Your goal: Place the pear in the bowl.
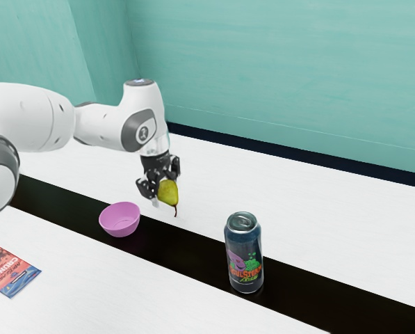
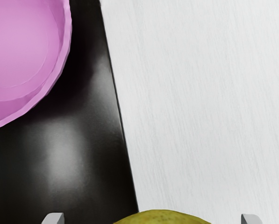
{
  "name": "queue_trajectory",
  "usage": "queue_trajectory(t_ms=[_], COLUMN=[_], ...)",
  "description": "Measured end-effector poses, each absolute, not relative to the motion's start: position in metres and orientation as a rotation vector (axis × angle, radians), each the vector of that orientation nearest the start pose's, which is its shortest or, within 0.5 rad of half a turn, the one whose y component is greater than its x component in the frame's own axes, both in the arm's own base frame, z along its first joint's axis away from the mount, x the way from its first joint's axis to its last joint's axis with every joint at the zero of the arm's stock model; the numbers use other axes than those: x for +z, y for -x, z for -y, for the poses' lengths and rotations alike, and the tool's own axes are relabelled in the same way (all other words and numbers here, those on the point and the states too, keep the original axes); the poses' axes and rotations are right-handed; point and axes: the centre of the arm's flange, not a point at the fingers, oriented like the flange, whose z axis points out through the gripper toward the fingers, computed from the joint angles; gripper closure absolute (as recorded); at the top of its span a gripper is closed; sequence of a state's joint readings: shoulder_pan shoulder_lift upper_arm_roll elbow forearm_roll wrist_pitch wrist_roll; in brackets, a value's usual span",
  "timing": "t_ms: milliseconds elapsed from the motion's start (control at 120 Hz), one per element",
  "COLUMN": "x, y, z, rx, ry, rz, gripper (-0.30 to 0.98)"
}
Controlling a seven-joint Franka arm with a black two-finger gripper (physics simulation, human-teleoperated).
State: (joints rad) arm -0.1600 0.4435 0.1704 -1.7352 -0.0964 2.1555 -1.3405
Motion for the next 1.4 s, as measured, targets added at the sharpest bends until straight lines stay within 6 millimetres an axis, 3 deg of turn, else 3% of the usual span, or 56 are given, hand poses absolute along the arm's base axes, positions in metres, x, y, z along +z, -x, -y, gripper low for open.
queue_trajectory(t_ms=[158, 425, 592, 700, 900, 1000, 1158, 1242, 1308, 1400], x=[0.326, 0.329, 0.329, 0.330, 0.338, 0.375, 0.494, 0.539, 0.561, 0.571], y=[-0.655, -0.635, -0.622, -0.619, -0.618, -0.620, -0.595, -0.580, -0.575, -0.568], z=[-0.036, -0.086, -0.114, -0.121, -0.120, -0.101, -0.060, -0.044, -0.036, -0.024], rx=[0.037, 0.062, 0.083, 0.083, 0.072, 0.016, -0.096, -0.160, -0.187, -0.156], ry=[2.348, 2.274, 2.238, 2.238, 2.263, 2.326, 2.473, 2.582, 2.677, 2.776], rz=[2.043, 2.052, 2.074, 2.074, 2.061, 2.044, 1.994, 1.861, 1.718, 1.532], gripper=[0.46, 0.55, 0.45, 0.43, 0.18, 0.11, 0.05, 0.04, 0.03, 0.02])
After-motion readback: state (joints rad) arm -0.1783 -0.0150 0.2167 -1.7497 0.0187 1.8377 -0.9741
